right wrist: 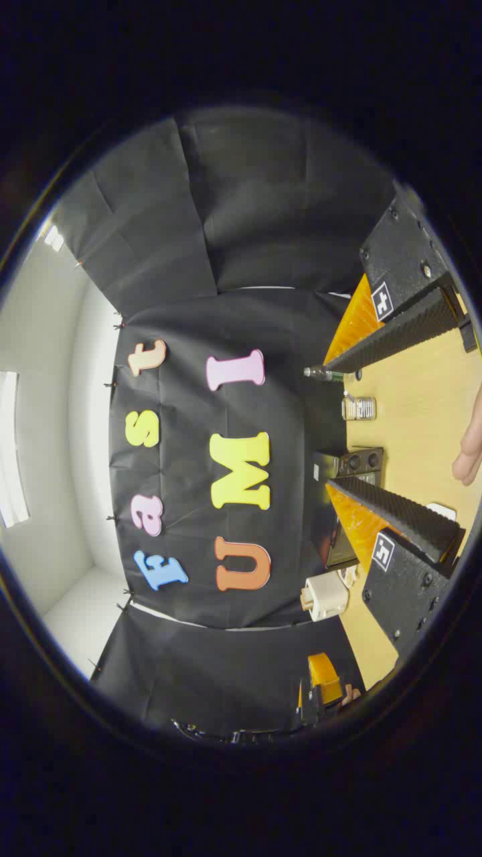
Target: Open the electric oven with the left hand, put the food in, and close the electric oven.
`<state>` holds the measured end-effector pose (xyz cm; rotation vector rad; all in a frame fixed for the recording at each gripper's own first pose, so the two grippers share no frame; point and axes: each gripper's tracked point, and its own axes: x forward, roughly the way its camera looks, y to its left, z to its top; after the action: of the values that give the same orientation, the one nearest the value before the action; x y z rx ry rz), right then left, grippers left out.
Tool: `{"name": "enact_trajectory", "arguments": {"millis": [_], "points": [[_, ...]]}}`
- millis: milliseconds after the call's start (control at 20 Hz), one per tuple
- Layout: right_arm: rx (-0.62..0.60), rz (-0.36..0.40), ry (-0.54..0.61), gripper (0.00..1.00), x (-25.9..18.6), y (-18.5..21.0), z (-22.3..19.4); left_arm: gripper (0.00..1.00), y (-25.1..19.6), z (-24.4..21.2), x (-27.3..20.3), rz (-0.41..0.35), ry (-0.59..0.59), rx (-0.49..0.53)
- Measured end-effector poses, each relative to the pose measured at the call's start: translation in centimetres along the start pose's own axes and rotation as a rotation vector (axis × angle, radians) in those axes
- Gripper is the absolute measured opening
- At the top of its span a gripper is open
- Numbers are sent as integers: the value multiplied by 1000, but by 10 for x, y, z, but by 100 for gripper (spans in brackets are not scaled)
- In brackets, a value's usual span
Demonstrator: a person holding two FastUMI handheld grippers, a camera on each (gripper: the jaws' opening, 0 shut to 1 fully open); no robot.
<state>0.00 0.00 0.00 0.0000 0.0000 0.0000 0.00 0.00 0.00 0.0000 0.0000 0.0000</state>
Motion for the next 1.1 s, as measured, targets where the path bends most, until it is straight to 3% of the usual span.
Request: {"name": "enact_trajectory", "arguments": {"millis": [550, 850, 1100], "points": [[-11, 18, -40, 99, 12, 2, 5, 94, 8, 5, 26, 23, 11, -21], [-1, 10, -43, 99, 19, -10, -1, 93, -18, 7, 61, -59, 11, -31], [10, -14, -36, 99, 26, -28, -11, 94, -54, -13, 144, -173, 81, -34]]}}
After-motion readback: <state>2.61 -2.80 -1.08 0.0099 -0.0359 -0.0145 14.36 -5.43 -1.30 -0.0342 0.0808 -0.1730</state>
